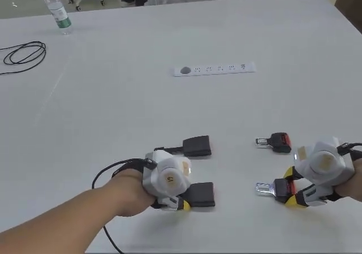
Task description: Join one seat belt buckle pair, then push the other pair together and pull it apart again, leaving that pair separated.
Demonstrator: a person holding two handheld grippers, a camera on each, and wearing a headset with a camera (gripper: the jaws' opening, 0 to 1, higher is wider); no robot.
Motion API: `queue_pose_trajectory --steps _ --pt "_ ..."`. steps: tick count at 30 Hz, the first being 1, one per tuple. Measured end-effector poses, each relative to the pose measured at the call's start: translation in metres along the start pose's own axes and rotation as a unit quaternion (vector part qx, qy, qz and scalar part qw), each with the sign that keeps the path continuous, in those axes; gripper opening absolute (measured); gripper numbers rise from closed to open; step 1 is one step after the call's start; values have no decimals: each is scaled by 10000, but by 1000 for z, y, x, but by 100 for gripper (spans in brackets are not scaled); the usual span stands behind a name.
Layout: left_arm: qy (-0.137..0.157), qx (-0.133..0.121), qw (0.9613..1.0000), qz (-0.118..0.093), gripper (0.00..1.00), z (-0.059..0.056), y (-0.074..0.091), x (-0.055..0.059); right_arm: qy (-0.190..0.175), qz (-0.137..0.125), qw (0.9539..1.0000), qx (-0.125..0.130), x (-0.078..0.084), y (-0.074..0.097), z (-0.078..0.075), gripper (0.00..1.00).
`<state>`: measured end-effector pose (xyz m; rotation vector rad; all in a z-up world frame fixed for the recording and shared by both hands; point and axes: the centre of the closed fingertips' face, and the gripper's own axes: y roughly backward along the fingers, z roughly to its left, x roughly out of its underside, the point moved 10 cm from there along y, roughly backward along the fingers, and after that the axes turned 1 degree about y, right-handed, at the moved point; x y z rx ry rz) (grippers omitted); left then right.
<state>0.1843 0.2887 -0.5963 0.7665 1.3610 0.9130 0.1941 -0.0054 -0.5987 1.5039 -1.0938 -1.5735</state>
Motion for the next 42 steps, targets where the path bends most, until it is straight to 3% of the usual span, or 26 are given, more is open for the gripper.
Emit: queue_pose_trajectory --steps 16,24,29,32,42 --pt "69 84 9999 106 31 0 0 -2 -27 13 10000 87 -15 -5 1 34" --pt "81 110 9999 61 31 1 0 0 22 -135 9999 67 -34 -14 6 34" --pt "80 93 9999 79 30 1 -1 -1 -196 -316 9993 12 -50 -21 9 34" --pt "95 108 9999 92 30 2 -1 -1 151 -325 9993 53 -60 -26 13 34" --pt "112 132 9998 111 30 3 -1 -1 262 -415 9988 -33 -79 -37 18 34"
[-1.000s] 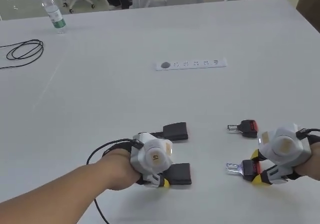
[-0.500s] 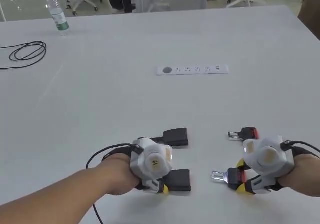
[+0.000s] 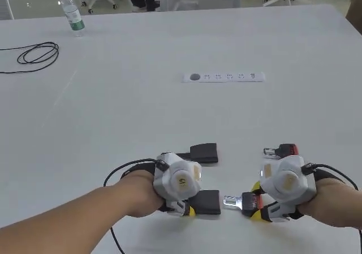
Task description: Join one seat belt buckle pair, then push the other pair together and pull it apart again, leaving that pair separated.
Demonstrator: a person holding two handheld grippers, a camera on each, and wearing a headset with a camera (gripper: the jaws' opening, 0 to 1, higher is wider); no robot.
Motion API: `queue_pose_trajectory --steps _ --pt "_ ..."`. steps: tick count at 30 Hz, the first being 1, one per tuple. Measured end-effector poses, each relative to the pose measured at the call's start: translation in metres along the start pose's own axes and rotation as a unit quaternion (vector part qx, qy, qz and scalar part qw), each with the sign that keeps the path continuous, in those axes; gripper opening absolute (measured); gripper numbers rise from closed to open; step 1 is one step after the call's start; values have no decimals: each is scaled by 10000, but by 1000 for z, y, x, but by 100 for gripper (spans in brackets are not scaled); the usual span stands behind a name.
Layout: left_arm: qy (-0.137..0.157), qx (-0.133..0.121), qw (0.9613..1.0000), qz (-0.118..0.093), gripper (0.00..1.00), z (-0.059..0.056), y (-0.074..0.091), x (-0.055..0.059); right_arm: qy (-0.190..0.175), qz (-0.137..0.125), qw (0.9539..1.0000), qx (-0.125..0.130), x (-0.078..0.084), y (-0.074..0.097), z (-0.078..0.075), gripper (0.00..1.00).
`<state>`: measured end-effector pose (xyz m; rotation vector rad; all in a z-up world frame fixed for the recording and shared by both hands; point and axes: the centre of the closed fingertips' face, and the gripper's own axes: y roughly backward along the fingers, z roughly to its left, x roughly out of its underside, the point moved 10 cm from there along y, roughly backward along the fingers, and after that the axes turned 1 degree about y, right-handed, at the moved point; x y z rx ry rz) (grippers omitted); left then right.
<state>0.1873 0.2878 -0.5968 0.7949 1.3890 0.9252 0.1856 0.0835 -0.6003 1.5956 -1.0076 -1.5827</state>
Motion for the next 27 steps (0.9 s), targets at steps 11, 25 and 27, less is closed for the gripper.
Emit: queue_pose_trajectory --steps 11,25,27 --pt "40 -37 10000 -11 30 -1 -1 0 182 -51 9998 -7 -12 -4 4 34" --pt "-61 32 10000 -37 29 1 -1 -2 270 -25 9996 66 -21 -11 3 32" --pt "-81 37 10000 14 29 1 -1 -3 287 -8 9996 56 -22 -11 2 32"
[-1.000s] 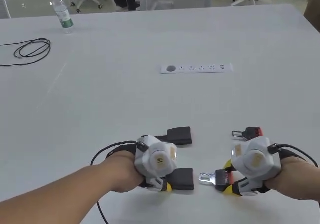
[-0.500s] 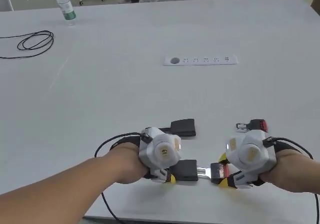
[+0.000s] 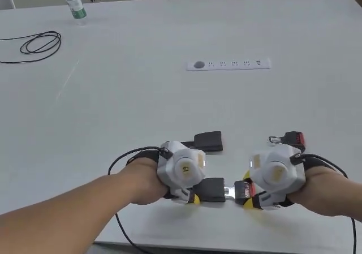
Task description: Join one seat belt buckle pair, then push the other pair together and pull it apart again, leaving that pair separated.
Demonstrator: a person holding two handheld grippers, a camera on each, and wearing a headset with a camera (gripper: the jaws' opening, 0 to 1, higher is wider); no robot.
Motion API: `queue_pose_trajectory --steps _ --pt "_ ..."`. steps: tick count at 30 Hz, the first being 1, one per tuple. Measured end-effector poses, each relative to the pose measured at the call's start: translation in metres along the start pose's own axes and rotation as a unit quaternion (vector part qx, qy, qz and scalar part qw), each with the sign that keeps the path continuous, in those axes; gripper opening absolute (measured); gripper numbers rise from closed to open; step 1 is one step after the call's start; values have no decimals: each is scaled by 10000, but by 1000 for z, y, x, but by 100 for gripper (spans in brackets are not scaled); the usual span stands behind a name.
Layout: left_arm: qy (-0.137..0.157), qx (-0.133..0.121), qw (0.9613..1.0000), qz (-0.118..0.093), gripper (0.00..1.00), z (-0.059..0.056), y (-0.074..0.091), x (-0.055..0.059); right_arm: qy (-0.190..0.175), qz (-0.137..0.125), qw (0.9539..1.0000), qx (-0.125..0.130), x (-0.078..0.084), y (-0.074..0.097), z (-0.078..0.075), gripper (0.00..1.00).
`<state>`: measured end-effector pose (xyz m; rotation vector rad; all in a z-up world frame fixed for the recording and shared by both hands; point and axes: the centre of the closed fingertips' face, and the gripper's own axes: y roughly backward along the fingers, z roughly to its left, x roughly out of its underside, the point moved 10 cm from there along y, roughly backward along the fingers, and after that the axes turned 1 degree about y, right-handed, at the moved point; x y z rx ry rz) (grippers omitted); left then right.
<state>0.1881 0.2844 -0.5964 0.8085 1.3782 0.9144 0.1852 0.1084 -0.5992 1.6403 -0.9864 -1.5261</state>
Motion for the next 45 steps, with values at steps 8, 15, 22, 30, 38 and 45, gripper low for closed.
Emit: queue_pose_trajectory --steps 8,15,22,30,38,45 --pt "40 -29 10000 -24 29 -1 0 1 -21 -28 10000 12 -2 -1 0 31" --pt "-90 20 9999 82 29 -1 0 -2 -49 -96 9999 11 -9 -5 1 31" --pt "-36 -6 10000 14 29 -1 0 1 -82 -82 9999 59 -9 -8 4 31" --pt "-32 44 9999 103 29 1 1 1 9 -314 9995 -9 -3 -6 3 31" --pt "104 35 9999 55 29 1 1 3 -53 -275 9996 -49 -6 -5 0 32" --pt "93 38 9998 189 30 1 0 0 -71 -257 9996 -77 -7 -5 0 33"
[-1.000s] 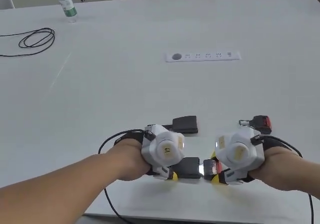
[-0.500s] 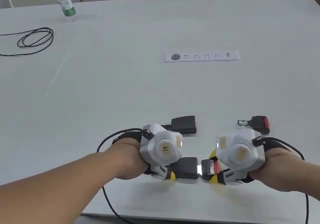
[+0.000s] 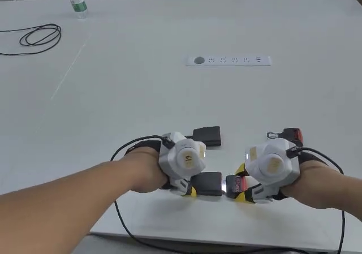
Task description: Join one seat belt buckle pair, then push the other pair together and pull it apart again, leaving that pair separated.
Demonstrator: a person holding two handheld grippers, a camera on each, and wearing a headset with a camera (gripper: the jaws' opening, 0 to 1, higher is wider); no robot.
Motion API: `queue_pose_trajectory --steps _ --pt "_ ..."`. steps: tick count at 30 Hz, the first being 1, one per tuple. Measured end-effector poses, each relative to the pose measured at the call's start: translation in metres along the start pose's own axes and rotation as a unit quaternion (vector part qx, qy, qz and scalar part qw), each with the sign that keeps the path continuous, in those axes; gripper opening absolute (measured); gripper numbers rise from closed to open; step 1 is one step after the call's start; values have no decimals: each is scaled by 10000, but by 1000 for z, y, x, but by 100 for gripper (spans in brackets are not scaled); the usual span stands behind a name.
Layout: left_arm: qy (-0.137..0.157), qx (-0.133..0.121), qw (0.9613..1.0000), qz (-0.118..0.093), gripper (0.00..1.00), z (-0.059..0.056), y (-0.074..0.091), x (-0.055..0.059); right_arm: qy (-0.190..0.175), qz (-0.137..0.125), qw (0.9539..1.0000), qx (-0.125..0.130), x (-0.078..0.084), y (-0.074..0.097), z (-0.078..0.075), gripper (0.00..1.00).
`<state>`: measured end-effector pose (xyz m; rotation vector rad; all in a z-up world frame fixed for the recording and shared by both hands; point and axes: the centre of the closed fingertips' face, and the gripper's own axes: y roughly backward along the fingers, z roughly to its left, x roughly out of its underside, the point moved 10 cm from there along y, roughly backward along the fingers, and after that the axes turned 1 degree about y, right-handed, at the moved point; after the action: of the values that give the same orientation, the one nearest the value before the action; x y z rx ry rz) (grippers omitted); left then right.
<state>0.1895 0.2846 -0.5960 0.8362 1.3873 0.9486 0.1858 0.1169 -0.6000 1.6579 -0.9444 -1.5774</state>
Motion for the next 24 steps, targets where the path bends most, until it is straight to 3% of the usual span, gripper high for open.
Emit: queue_pose_trajectory --steps 13,15,20,24 --pt "207 83 9997 101 33 2 1 1 28 72 10000 48 -3 2 0 35" --pt "231 96 9996 95 34 0 3 -1 -82 -103 9998 117 -9 6 -1 37" --pt "170 -27 9997 -149 37 4 22 -16 58 -280 9995 150 -23 20 -3 37" --pt "231 -269 9983 -466 38 20 39 -33 143 -412 9988 225 -31 31 -11 37"
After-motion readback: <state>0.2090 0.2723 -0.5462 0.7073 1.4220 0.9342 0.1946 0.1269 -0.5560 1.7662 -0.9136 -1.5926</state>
